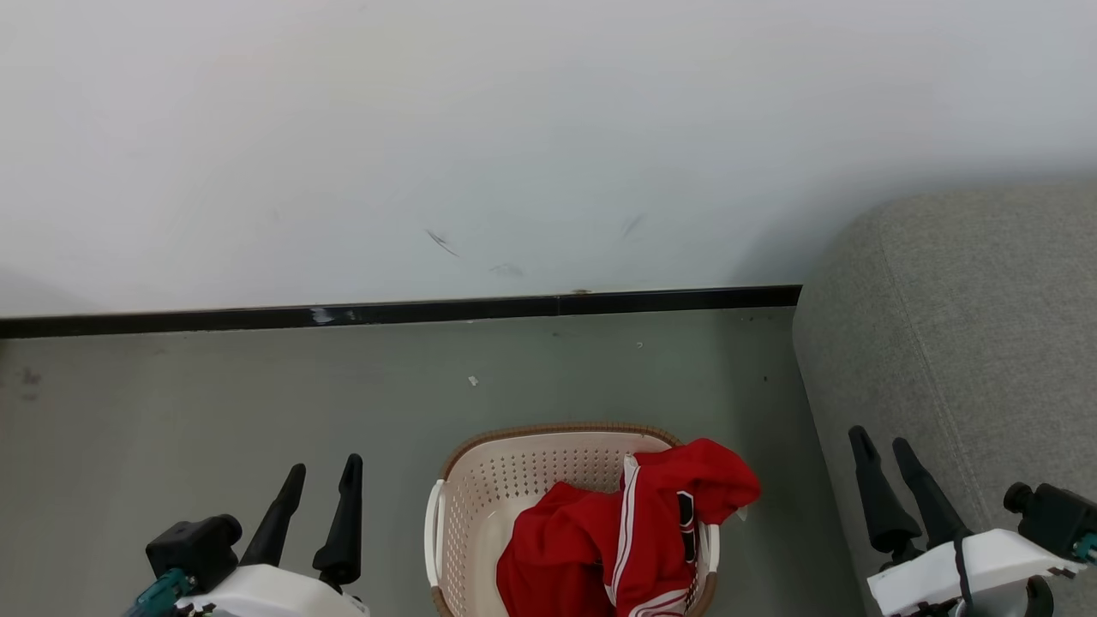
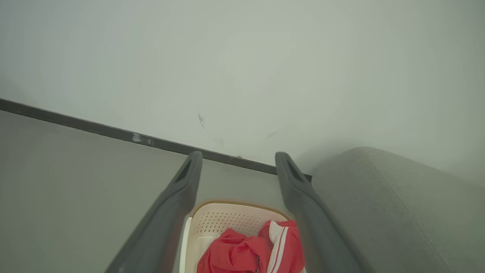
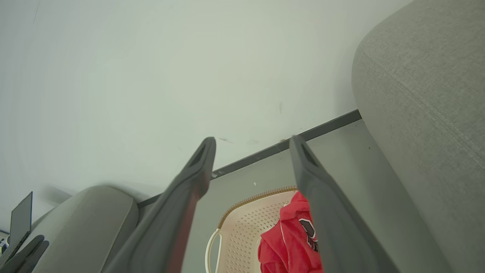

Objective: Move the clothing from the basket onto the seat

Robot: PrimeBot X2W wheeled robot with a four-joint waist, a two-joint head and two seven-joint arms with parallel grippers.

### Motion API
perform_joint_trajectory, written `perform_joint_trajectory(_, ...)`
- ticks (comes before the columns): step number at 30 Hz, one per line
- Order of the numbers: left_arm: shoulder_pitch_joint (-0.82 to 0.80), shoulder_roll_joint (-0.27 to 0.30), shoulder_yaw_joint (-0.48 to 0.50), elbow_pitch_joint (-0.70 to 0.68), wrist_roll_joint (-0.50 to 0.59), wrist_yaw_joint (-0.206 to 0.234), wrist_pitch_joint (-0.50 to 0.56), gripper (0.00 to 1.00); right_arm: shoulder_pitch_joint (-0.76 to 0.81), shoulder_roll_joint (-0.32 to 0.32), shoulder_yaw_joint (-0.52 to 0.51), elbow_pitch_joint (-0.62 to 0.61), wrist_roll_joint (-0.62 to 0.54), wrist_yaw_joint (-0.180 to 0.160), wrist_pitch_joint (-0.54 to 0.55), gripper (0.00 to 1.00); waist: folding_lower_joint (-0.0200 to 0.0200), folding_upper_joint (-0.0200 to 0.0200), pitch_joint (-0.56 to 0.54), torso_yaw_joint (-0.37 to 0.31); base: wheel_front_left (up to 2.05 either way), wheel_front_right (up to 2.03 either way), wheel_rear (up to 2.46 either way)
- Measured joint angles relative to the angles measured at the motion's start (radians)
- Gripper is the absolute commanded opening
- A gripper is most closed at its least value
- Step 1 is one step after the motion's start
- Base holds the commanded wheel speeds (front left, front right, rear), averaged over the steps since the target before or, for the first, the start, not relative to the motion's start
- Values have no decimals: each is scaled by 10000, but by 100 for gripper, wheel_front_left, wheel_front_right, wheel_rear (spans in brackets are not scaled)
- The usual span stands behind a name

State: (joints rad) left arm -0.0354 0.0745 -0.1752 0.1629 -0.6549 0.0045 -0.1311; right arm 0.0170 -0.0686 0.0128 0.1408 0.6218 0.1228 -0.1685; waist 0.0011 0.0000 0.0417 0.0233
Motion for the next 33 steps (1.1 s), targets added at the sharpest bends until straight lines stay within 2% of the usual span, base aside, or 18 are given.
perform_joint_trajectory(19,-5,-29,-290,-107,2608,646,-663,100,40,117,4,-324,-2955,4,-430,100,-4,0,74,-15,0,0,0)
perform_joint_trajectory(33,-26,-19,-399,-113,4303,901,-1191,100,206,267,-42,-625,-5154,6,-792,100,-5,0,121,-42,0,0,0)
